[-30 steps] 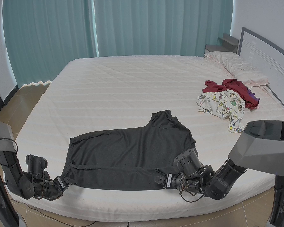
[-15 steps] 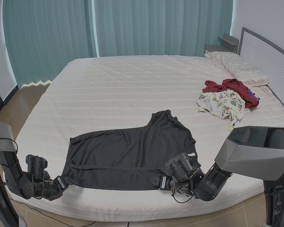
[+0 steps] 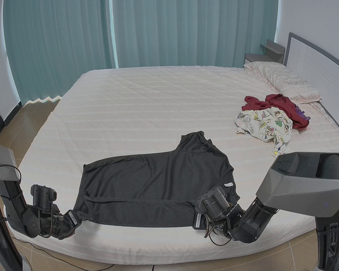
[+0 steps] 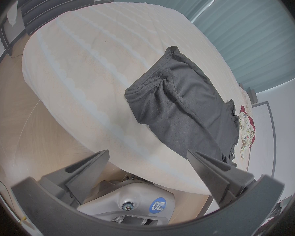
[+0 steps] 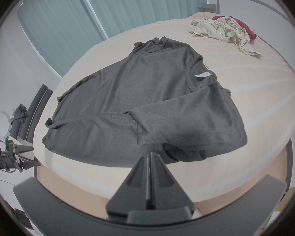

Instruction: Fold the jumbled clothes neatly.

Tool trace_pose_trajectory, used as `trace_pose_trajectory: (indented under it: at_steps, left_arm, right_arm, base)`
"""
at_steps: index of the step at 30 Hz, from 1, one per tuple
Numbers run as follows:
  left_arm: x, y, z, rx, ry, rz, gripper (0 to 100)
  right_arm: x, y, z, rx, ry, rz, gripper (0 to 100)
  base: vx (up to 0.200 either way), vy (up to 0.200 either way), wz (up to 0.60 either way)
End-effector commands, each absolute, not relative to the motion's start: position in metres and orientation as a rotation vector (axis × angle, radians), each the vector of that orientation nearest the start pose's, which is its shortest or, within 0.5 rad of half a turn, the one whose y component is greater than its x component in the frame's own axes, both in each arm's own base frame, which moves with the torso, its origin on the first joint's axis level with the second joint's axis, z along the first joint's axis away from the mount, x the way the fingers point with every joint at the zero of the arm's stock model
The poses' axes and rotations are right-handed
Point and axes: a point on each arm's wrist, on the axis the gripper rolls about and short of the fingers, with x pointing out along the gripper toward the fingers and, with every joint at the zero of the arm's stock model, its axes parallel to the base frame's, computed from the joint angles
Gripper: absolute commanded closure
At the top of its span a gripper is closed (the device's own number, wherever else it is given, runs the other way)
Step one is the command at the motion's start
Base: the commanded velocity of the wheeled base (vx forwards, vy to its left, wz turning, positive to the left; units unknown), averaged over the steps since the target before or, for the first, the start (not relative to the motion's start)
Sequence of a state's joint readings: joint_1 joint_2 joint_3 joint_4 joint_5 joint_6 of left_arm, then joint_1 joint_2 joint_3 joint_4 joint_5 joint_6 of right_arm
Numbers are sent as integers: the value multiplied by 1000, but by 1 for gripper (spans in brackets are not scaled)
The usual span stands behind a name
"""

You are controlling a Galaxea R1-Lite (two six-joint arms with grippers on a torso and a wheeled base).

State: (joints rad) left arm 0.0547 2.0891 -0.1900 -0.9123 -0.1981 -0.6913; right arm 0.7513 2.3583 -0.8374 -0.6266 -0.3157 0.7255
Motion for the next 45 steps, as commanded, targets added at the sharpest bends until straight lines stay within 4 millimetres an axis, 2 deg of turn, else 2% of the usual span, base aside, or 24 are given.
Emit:
trace_pose_trajectory:
  at_steps: [1, 8, 9, 17, 18, 20, 26, 31, 34, 45]
  left_arm:
    - [220, 8, -15, -758, 993, 215, 0]
    - [220, 8, -15, -758, 993, 215, 0]
    - [220, 8, -15, -758, 993, 215, 0]
    - [220, 8, -15, -758, 993, 215, 0]
    - [220, 8, -15, -758, 993, 215, 0]
    - [220, 8, -15, -758, 994, 216, 0]
    - [220, 8, -15, -758, 994, 216, 0]
    - [220, 8, -15, -758, 994, 216, 0]
    - [220, 8, -15, -758, 994, 216, 0]
    - [220, 8, -15, -758, 994, 216, 0]
  right_arm:
    - [263, 239, -27, 216, 864, 107, 100]
    - [263, 234, -27, 199, 875, 96, 100]
    - [262, 230, -30, 188, 885, 88, 0]
    - [266, 227, -30, 249, 887, 67, 0]
    - [272, 227, -20, 368, 863, 28, 0]
    - [271, 224, -13, 409, 858, 12, 0]
    - [263, 194, 0, 463, 845, -49, 0]
    - [257, 175, -10, 481, 867, -130, 0]
    - [259, 170, -14, 503, 841, -138, 0]
    - [268, 165, -24, 543, 806, -133, 0]
  base:
    - [0, 0, 0]
    - [0, 0, 0]
    - [0, 0, 0]
    - [0, 0, 0]
    - [0, 0, 0]
    - [0, 0, 0]
    - [0, 0, 0]
    - [0, 0, 0]
    - [0, 0, 0]
    - [0, 0, 0]
